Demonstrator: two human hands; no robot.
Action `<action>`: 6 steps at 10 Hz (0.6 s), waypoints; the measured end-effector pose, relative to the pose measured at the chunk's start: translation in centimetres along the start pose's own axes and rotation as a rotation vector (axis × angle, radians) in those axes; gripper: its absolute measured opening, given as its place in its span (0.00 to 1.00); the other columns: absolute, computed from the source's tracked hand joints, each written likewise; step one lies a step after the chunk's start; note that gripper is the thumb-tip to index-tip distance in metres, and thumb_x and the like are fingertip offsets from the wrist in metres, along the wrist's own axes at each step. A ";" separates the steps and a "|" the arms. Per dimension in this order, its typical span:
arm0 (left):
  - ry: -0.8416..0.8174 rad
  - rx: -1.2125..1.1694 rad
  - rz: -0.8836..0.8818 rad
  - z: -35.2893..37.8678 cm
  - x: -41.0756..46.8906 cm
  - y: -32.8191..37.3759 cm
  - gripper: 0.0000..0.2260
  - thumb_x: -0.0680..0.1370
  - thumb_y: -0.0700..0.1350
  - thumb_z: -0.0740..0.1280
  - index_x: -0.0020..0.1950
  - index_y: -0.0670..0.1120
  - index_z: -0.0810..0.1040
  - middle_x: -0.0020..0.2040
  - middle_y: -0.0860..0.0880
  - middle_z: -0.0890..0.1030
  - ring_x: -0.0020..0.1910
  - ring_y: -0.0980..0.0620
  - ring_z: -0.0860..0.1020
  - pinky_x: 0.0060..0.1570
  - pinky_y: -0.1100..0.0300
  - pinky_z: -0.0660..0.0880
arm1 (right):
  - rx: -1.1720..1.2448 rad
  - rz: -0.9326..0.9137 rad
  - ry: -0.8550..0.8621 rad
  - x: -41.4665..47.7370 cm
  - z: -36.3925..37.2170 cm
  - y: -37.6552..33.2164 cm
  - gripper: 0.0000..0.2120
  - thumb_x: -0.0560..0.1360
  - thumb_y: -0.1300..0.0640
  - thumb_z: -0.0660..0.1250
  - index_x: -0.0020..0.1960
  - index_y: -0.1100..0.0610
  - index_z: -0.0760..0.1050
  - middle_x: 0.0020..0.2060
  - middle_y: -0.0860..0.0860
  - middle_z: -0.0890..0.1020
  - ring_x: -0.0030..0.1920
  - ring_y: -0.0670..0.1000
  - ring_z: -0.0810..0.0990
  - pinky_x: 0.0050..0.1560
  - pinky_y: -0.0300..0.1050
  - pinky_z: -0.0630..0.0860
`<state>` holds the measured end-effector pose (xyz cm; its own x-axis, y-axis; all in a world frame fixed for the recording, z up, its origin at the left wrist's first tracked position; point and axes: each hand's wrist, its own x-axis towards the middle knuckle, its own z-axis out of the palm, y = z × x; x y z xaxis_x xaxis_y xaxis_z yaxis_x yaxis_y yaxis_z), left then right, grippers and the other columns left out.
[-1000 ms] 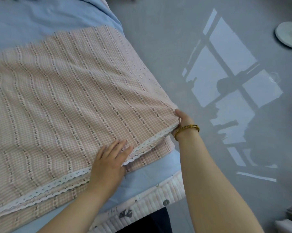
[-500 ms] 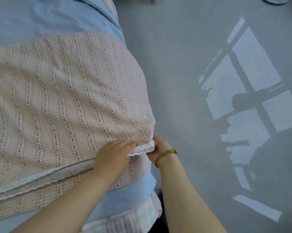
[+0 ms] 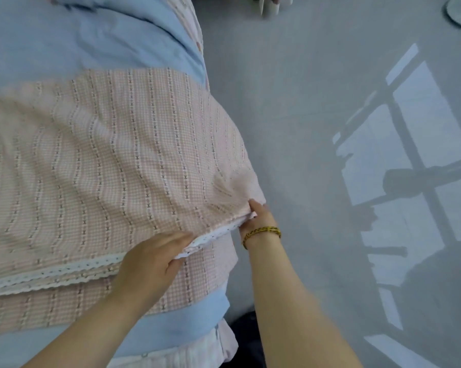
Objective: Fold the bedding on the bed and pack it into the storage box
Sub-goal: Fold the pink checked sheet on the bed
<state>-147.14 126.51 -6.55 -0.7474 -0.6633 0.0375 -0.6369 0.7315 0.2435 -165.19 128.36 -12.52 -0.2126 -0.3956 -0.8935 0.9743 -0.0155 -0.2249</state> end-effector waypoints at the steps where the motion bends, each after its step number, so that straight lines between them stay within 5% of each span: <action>1: 0.033 -0.002 0.032 0.6 -1.0 0.0 0.16 0.67 0.43 0.61 0.48 0.45 0.84 0.46 0.50 0.84 0.51 0.55 0.74 0.32 0.59 0.78 | -0.080 -0.205 0.019 -1.3 -1.5 -1.9 0.25 0.76 0.67 0.61 0.71 0.54 0.60 0.67 0.59 0.68 0.54 0.56 0.77 0.53 0.47 0.76; 2: -0.038 0.043 0.079 2.3 -2.9 -0.1 0.15 0.61 0.41 0.65 0.45 0.45 0.85 0.45 0.51 0.85 0.51 0.54 0.70 0.36 0.61 0.77 | -0.076 -0.194 0.053 -2.6 -4.5 -0.5 0.25 0.77 0.67 0.60 0.72 0.55 0.60 0.67 0.60 0.67 0.49 0.53 0.77 0.43 0.42 0.77; 3: -0.136 0.062 0.121 4.6 -4.5 -0.8 0.15 0.61 0.41 0.64 0.42 0.44 0.85 0.44 0.49 0.85 0.50 0.54 0.69 0.46 0.61 0.73 | -0.079 0.035 0.199 -1.9 -7.7 2.2 0.25 0.78 0.68 0.57 0.73 0.57 0.57 0.69 0.63 0.64 0.64 0.60 0.71 0.60 0.49 0.70; 4: -0.170 0.085 0.122 5.9 -4.9 -1.3 0.20 0.64 0.42 0.54 0.41 0.43 0.85 0.44 0.47 0.85 0.51 0.51 0.69 0.49 0.56 0.69 | -0.564 0.251 0.310 -0.9 -8.6 3.8 0.26 0.73 0.75 0.59 0.69 0.63 0.62 0.73 0.62 0.58 0.74 0.59 0.52 0.71 0.60 0.53; 5: -0.261 0.120 0.112 5.9 -5.2 -1.2 0.20 0.65 0.42 0.53 0.41 0.43 0.85 0.46 0.46 0.84 0.53 0.50 0.69 0.55 0.56 0.62 | -1.212 0.225 0.234 -0.9 -8.5 5.3 0.29 0.73 0.73 0.61 0.72 0.62 0.58 0.75 0.56 0.51 0.74 0.60 0.42 0.72 0.60 0.46; 6: -0.305 0.155 0.097 5.8 -5.7 -1.4 0.20 0.66 0.44 0.54 0.42 0.43 0.85 0.47 0.45 0.84 0.54 0.50 0.69 0.69 0.62 0.49 | -0.090 0.410 0.316 -0.7 -9.2 5.4 0.35 0.57 0.81 0.66 0.63 0.67 0.67 0.73 0.64 0.52 0.68 0.70 0.37 0.69 0.66 0.43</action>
<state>-143.14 130.19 -12.70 -0.8131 -0.5290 -0.2431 -0.5637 0.8197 0.1018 -160.44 137.06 -16.67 0.1589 -0.0561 -0.9857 0.9749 0.1664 0.1477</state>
